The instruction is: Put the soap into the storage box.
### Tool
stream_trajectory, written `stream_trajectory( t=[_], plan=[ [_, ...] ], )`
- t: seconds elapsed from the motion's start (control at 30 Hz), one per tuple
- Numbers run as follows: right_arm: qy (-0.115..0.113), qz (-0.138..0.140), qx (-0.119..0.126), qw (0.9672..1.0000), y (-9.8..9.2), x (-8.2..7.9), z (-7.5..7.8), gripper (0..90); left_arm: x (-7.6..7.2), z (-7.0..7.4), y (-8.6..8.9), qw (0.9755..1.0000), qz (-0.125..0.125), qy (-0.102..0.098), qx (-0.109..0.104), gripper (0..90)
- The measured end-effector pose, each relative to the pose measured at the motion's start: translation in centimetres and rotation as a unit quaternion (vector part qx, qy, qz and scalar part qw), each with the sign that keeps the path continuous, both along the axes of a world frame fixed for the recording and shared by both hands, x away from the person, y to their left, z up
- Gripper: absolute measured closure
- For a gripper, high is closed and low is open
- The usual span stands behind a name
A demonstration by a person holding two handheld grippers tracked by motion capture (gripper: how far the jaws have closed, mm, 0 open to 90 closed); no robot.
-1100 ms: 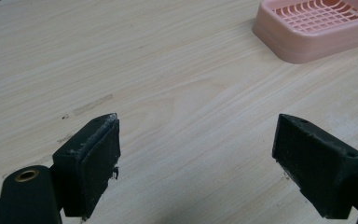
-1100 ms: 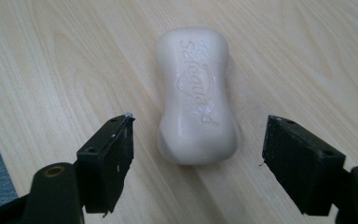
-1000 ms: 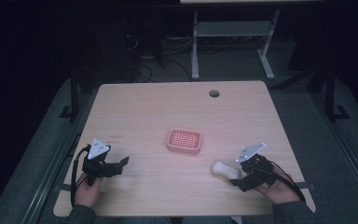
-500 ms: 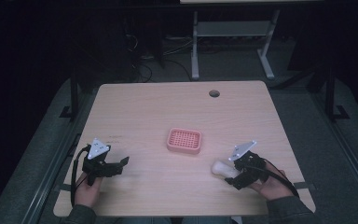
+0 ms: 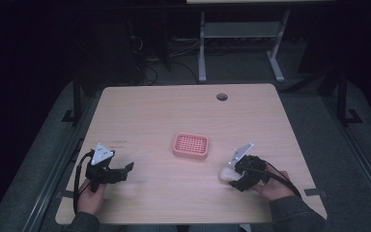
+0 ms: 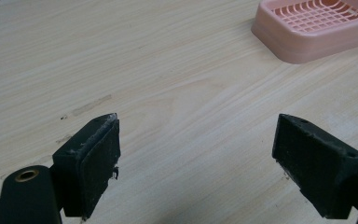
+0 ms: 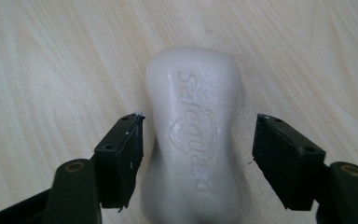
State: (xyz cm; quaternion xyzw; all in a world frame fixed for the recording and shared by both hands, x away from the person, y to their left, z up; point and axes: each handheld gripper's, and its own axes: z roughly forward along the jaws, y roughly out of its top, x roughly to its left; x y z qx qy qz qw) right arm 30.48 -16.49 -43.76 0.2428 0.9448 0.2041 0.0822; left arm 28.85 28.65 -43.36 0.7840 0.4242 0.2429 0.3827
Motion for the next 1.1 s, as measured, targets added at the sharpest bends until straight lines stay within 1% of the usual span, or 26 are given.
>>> stream_trajectory(
  t=[0.13, 0.2, 0.3, 0.4, 0.57, 0.7, 0.73, 0.8, 0.87, 0.93, 1.0, 1.03, 1.1],
  plan=[
    [0.004, 0.006, -0.007, 1.0, 0.24, 0.38, -0.28, 38.0, 0.02, -0.03, -0.07, 1.0, -0.001, 0.0, 0.0, 14.7],
    [0.01, 0.006, -0.01, 0.9999, 0.39, 0.44, -0.37, 39.7, 0.02, -0.01, -0.1, 1.0, -0.001, 0.001, 0.0, 14.7],
    [0.009, 0.015, -0.012, 0.9998, 0.51, 0.57, -0.48, 42.7, 0.01, 0.0, -0.09, 1.0, -0.001, 0.001, -0.001, 14.7],
    [0.013, 0.015, -0.014, 0.9997, 0.63, 0.56, -0.54, 45.1, 0.01, 0.02, -0.04, 1.0, 0.0, -0.001, -0.001, 14.7],
    [0.013, 0.014, -0.01, 0.9998, 0.61, 0.53, -0.89, 46.6, -0.01, 0.02, -0.06, 1.0, -0.001, -0.001, -0.001, 14.7],
    [0.012, 0.009, -0.001, 0.9999, 0.44, 0.36, -0.93, 47.8, -0.02, -0.03, -0.16, 1.0, 0.001, 0.001, -0.003, 14.7],
    [0.011, 0.01, 0.0, 0.9999, 0.42, 0.33, -0.94, 48.0, -0.02, -0.01, -0.12, 1.0, -0.001, 0.002, 0.0, 14.6],
    [0.01, 0.011, -0.002, 0.9999, 0.46, 0.33, -0.91, 48.1, -0.03, -0.03, -0.16, 1.0, 0.002, 0.0, -0.005, 14.7],
    [0.009, 0.015, -0.007, 0.9998, 0.5, 0.34, -0.87, 48.2, -0.03, 0.03, -0.03, 1.0, 0.0, -0.001, -0.001, 14.7],
    [0.012, 0.016, -0.008, 0.9998, 0.53, 0.33, -0.79, 48.3, -0.04, 0.04, 0.03, 1.0, 0.002, -0.001, -0.003, 14.7],
    [0.012, 0.019, -0.007, 0.9997, 0.49, 0.34, -0.72, 48.4, -0.04, 0.05, 0.05, 1.0, 0.002, 0.0, -0.002, 14.7],
    [0.011, 0.017, -0.001, 0.9998, 0.42, 0.29, -0.55, 48.4, -0.04, 0.02, 0.01, 1.0, 0.004, -0.002, -0.007, 14.7],
    [0.007, 0.019, -0.001, 0.9998, 0.35, 0.32, -0.46, 48.4, -0.04, 0.03, 0.01, 1.0, 0.004, -0.003, -0.007, 14.7]
  ],
)
